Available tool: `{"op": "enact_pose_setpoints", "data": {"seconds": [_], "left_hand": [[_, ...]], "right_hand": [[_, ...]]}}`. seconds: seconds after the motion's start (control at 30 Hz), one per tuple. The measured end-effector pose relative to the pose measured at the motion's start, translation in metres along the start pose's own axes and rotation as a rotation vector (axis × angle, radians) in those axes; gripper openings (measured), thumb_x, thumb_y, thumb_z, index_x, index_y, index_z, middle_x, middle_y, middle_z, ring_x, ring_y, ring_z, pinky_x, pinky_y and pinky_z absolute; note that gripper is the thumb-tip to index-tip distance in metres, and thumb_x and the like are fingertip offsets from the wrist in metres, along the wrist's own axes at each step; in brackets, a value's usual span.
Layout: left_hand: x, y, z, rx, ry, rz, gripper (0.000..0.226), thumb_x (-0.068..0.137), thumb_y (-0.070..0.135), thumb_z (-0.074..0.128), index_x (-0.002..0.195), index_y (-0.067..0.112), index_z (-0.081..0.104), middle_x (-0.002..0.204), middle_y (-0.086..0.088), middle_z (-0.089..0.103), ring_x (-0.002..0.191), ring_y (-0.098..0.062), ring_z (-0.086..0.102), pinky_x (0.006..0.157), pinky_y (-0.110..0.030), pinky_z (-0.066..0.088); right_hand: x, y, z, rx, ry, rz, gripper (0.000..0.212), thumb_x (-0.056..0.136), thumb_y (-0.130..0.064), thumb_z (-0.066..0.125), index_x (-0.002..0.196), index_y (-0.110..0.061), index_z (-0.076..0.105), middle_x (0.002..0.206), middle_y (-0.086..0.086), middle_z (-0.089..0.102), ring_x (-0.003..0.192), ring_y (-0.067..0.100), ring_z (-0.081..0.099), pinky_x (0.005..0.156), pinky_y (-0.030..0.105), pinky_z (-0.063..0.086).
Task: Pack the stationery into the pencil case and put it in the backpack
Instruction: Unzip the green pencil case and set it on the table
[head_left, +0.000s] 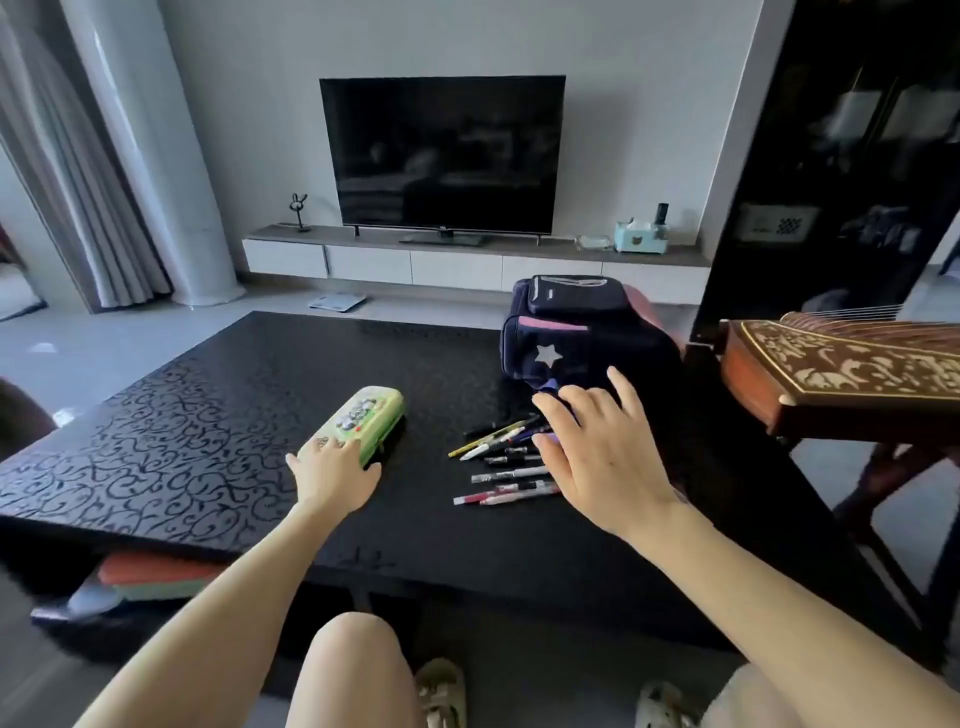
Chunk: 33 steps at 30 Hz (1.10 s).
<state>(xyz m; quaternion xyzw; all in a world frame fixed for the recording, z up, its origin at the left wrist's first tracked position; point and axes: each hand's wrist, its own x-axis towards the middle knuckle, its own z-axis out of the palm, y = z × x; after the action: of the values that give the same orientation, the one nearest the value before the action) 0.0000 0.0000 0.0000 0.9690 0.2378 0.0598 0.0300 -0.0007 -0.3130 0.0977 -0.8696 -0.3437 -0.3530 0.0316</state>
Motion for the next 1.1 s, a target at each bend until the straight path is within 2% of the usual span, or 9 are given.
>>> {"op": "enact_pose_setpoints", "data": {"seconds": [0.3, 0.4, 0.5, 0.57, 0.67, 0.77, 0.87, 1.0, 1.1], "left_hand": [[0.103, -0.021, 0.043, 0.040, -0.306, -0.224, 0.111, 0.058, 0.067, 0.068, 0.143, 0.034, 0.004, 0.147, -0.020, 0.023, 0.135, -0.041, 0.018, 0.105, -0.064, 0.016], [0.117, -0.026, 0.045, -0.071, -0.334, -0.222, 0.112, 0.053, 0.056, 0.077, 0.140, 0.035, 0.010, 0.133, -0.020, 0.037, 0.122, -0.039, 0.036, 0.097, -0.053, 0.036], [0.112, -0.018, 0.038, -0.294, -0.323, -0.228, 0.103, 0.053, 0.055, 0.076, 0.137, 0.035, 0.018, 0.123, -0.020, 0.042, 0.110, -0.038, 0.045, 0.089, -0.045, 0.041], [0.093, -0.004, 0.030, -0.537, -0.352, -0.225, 0.102, 0.048, 0.057, 0.071, 0.134, 0.042, 0.018, 0.123, -0.016, 0.045, 0.104, -0.034, 0.049, 0.086, -0.041, 0.044], [0.048, 0.022, 0.015, -0.838, -0.349, -0.104, 0.101, 0.042, 0.054, 0.074, 0.128, 0.052, 0.021, 0.123, -0.004, 0.046, 0.099, -0.025, 0.055, 0.080, -0.039, 0.050], [0.001, 0.057, 0.005, -0.949, -0.327, 0.033, 0.100, 0.043, 0.051, 0.078, 0.126, 0.054, 0.021, 0.120, 0.001, 0.047, 0.099, -0.019, 0.055, 0.082, -0.039, 0.053], [-0.034, 0.088, -0.001, -0.975, -0.350, 0.112, 0.102, 0.047, 0.049, 0.078, 0.129, 0.048, 0.018, 0.118, 0.002, 0.043, 0.102, -0.015, 0.052, 0.084, -0.033, 0.051], [-0.048, 0.105, -0.019, -1.214, -0.539, 0.115, 0.079, 0.073, 0.036, 0.074, 0.132, 0.035, 0.022, 0.104, 0.006, 0.057, 0.077, 0.004, 0.062, 0.058, -0.007, 0.047], [-0.043, 0.118, -0.033, -1.285, -0.484, 0.086, 0.090, 0.069, 0.042, 0.076, 0.135, 0.042, 0.014, 0.114, 0.009, 0.058, 0.091, -0.001, 0.062, 0.065, -0.015, 0.047]], "right_hand": [[0.027, 0.004, 0.112, 0.034, -0.115, -0.050, 0.034, 0.093, -0.035, 0.039, 0.118, -0.016, 0.052, 0.096, 0.002, 0.062, 0.082, 0.023, 0.059, 0.105, 0.048, 0.034], [0.027, 0.000, 0.135, 0.062, -0.201, -0.046, 0.035, 0.093, -0.035, 0.038, 0.118, -0.016, 0.051, 0.096, 0.000, 0.062, 0.083, 0.022, 0.059, 0.104, 0.049, 0.036], [0.024, -0.009, 0.146, 0.188, -0.262, 0.007, 0.038, 0.090, -0.036, 0.038, 0.116, -0.014, 0.055, 0.094, 0.000, 0.063, 0.083, 0.023, 0.060, 0.098, 0.048, 0.043], [0.023, -0.017, 0.145, 0.390, -0.298, 0.120, 0.043, 0.091, -0.039, 0.036, 0.122, -0.015, 0.053, 0.105, 0.000, 0.063, 0.094, 0.022, 0.060, 0.094, 0.041, 0.046], [0.028, -0.028, 0.135, 0.924, -0.506, 0.541, 0.053, 0.092, -0.048, 0.043, 0.139, -0.027, 0.034, 0.137, -0.008, 0.045, 0.124, 0.011, 0.045, 0.104, 0.032, 0.037], [0.038, -0.038, 0.133, 1.473, -0.561, 0.934, 0.072, 0.077, -0.058, 0.059, 0.140, -0.037, 0.028, 0.136, -0.009, 0.048, 0.121, 0.010, 0.049, 0.100, 0.041, 0.044], [0.034, -0.039, 0.126, 1.638, -0.389, 1.029, 0.062, 0.079, -0.033, 0.069, 0.134, -0.032, 0.040, 0.121, -0.003, 0.063, 0.109, 0.015, 0.061, 0.095, 0.046, 0.049], [0.009, -0.016, 0.104, 1.531, -0.361, 0.946, 0.054, 0.079, -0.022, 0.071, 0.128, -0.031, 0.048, 0.116, -0.005, 0.065, 0.108, 0.011, 0.061, 0.098, 0.040, 0.048], [-0.006, -0.008, 0.085, 1.465, -0.543, 0.745, 0.062, 0.083, -0.021, 0.068, 0.137, -0.031, 0.039, 0.124, -0.006, 0.060, 0.114, 0.008, 0.056, 0.098, 0.035, 0.048]]}}
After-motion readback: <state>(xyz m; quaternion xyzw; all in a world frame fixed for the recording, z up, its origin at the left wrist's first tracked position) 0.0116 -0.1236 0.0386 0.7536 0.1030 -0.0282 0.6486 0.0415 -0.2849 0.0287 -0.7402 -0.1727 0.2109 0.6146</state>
